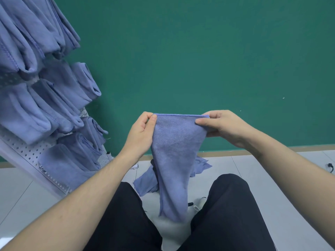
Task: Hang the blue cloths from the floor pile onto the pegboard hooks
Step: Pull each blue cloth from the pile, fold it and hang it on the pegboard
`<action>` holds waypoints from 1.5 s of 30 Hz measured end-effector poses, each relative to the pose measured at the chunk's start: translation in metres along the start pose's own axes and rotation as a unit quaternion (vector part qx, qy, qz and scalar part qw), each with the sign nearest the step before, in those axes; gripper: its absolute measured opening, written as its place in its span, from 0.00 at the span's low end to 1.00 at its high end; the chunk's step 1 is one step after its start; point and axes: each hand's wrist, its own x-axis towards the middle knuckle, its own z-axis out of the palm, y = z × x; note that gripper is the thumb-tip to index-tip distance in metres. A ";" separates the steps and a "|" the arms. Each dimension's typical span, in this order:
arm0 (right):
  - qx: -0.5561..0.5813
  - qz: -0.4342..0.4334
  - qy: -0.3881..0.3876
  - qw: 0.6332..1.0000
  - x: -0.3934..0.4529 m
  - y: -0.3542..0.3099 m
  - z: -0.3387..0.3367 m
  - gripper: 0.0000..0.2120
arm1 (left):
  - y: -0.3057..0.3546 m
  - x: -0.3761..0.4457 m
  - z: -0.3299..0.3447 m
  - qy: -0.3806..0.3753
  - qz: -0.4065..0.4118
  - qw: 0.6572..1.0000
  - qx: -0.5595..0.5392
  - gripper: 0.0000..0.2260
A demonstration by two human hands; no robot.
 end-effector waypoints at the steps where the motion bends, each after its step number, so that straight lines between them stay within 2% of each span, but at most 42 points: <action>1: 0.004 -0.003 0.007 1.000 -0.001 0.000 0.001 0.03 | 0.002 -0.001 0.001 0.003 0.001 1.000 -0.004 0.11; 5: -0.015 -0.050 0.030 0.998 -0.005 -0.002 0.012 0.07 | 0.008 -0.004 0.004 0.025 -0.017 0.999 -0.035 0.12; 7: -0.024 -0.059 0.064 0.996 -0.005 -0.001 0.022 0.09 | 0.013 -0.006 0.007 0.028 -0.078 0.994 -0.075 0.12; 8: -0.021 -0.056 0.084 0.995 -0.004 -0.001 0.026 0.09 | 0.016 -0.009 0.009 0.013 -0.134 0.985 -0.112 0.14; 10: 0.002 -0.040 0.119 0.992 -0.001 -0.002 0.035 0.09 | 0.020 -0.013 0.011 -0.058 -0.263 0.933 -0.238 0.18; 12: 0.036 -0.017 0.126 0.991 0.003 -0.003 0.043 0.09 | 0.018 -0.021 0.010 -0.131 -0.316 0.881 -0.326 0.23; 14: 0.049 -0.001 0.112 0.993 0.005 -0.002 0.049 0.08 | 0.010 -0.028 0.011 -0.152 -0.311 0.874 -0.342 0.21; 18: 0.028 0.007 0.117 0.993 0.011 0.004 0.052 0.09 | -0.005 -0.032 0.013 -0.110 -0.275 0.899 -0.324 0.19; 21: 0.084 0.030 0.140 0.986 0.011 0.006 0.051 0.11 | -0.001 -0.029 0.017 -0.092 -0.256 0.900 -0.341 0.16; 23: 0.130 0.063 0.120 0.982 0.009 0.010 0.052 0.20 | 0.005 -0.028 0.020 -0.071 -0.247 0.902 -0.347 0.14; 25: 0.167 0.096 0.061 0.979 0.005 0.019 0.055 0.36 | 0.009 -0.024 0.022 -0.052 -0.244 0.905 -0.346 0.14; 26: 0.176 0.102 0.035 0.978 0.001 0.024 0.057 0.37 | 0.010 -0.022 0.022 -0.044 -0.244 0.906 -0.343 0.14; 28: 0.158 0.114 0.023 0.981 -0.005 0.036 0.064 0.30 | 0.008 -0.017 0.020 -0.024 -0.254 0.908 -0.333 0.13; 32: 0.074 0.069 0.082 0.991 -0.010 0.048 0.074 0.10 | 0.002 -0.011 0.012 -0.008 -0.281 0.909 -0.306 0.14; 35: 0.076 0.045 0.105 0.990 -0.013 0.041 0.080 0.08 | -0.003 -0.016 0.008 -0.052 -0.302 0.899 -0.312 0.18; 40: 0.102 0.046 0.124 0.986 -0.007 0.033 0.079 0.08 | -0.016 -0.037 0.014 -0.074 -0.293 0.876 -0.375 0.29; 42: 0.125 0.061 0.134 0.981 -0.001 0.029 0.076 0.09 | -0.019 -0.048 0.020 -0.098 -0.292 0.874 -0.375 0.24; 45: 0.129 0.064 0.144 0.979 0.004 0.026 0.069 0.09 | -0.024 -0.058 0.030 -0.096 -0.283 0.899 -0.321 0.13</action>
